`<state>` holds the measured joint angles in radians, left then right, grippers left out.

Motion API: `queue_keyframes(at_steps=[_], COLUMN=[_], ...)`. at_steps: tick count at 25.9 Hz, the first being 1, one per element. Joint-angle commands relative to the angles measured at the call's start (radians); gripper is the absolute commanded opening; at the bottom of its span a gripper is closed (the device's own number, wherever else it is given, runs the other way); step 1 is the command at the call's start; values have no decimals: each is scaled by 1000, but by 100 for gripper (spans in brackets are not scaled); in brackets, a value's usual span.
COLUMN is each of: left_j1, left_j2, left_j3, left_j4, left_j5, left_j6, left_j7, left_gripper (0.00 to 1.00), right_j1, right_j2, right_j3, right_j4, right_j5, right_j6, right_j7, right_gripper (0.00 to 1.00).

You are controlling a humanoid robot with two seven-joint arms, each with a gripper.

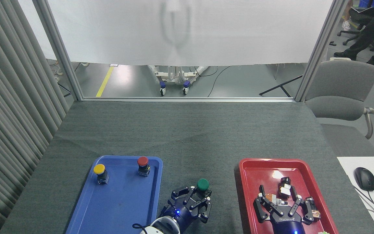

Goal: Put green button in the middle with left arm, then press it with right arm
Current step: 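Carry the green button off the tray and set it mid-table, then release the green button and withdraw the left hand toward the blue tray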

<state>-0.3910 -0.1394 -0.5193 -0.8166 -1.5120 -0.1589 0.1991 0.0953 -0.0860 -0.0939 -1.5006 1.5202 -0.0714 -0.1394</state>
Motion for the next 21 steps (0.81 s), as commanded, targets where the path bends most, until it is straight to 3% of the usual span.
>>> queue_keyframes(at_steps=[1, 2, 6, 9, 14, 21], left_j1=[1, 4, 15, 61, 133, 256], left_j2=[0, 0, 0, 4, 90, 164], left_j3=[-2, -2, -7, -1, 19, 173], left_j4=[1, -4, -32, -141, -335, -555], left_j5=[1, 1, 3, 0, 3, 1], left_j6=[-19, -30, -37, -28, 1, 6], left_j7=[0, 2, 2, -1, -10, -15], left_gripper=[92, 100, 100, 100, 100, 100], right_j1=[-5, -5, -3, -3, -5, -9], right_j2=[2, 3, 3, 3, 8, 26], right_j3=[2, 8, 36, 37, 68, 143], right_j4=[0, 0, 0, 0, 2, 8], right_j5=[0, 0, 1, 1, 1, 5], right_j6=[1, 1, 2, 9, 12, 13], right_j7=[1, 1, 1, 1, 3, 63], right_gripper=[100, 100, 100, 100, 98, 75])
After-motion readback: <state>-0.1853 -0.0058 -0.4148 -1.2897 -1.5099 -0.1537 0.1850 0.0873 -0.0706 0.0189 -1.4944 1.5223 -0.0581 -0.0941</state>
